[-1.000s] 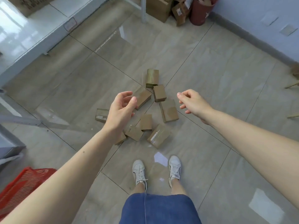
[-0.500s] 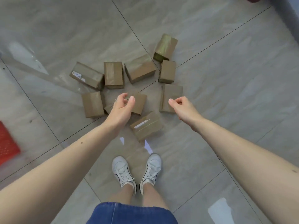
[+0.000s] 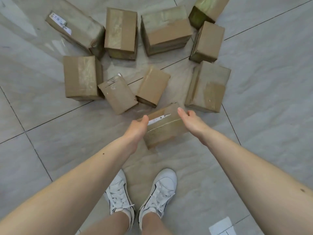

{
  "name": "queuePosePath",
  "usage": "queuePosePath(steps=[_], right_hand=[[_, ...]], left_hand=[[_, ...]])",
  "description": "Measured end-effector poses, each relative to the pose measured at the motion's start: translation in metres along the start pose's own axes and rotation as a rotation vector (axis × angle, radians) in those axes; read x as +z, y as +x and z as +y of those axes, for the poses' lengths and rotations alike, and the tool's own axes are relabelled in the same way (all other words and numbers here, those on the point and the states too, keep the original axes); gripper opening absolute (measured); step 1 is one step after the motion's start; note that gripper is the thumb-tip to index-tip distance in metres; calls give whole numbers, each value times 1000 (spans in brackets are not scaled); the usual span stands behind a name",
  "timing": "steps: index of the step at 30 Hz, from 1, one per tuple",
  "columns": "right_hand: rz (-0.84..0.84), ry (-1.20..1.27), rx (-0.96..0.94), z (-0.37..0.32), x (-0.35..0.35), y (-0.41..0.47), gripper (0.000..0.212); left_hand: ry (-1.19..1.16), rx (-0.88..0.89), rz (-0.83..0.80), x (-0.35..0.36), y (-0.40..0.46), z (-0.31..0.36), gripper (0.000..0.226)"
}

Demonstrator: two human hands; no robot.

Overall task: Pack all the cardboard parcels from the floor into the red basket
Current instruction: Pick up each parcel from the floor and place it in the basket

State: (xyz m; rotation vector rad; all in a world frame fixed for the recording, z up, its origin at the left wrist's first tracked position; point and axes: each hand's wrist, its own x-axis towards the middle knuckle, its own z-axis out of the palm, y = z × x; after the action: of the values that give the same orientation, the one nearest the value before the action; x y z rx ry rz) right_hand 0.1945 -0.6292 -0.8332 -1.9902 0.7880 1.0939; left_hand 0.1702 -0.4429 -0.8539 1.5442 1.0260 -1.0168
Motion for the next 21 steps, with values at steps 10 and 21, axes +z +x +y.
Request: queuePosePath(steps=[10,21], right_hand=[[50,137,31,0,-2,-14,73],[261,80,-195,-90,-33,-166,70]], left_hand=[[-28,-18,-4,-2,-28,12,66],[-156,226,243,-82,-186,54,52]])
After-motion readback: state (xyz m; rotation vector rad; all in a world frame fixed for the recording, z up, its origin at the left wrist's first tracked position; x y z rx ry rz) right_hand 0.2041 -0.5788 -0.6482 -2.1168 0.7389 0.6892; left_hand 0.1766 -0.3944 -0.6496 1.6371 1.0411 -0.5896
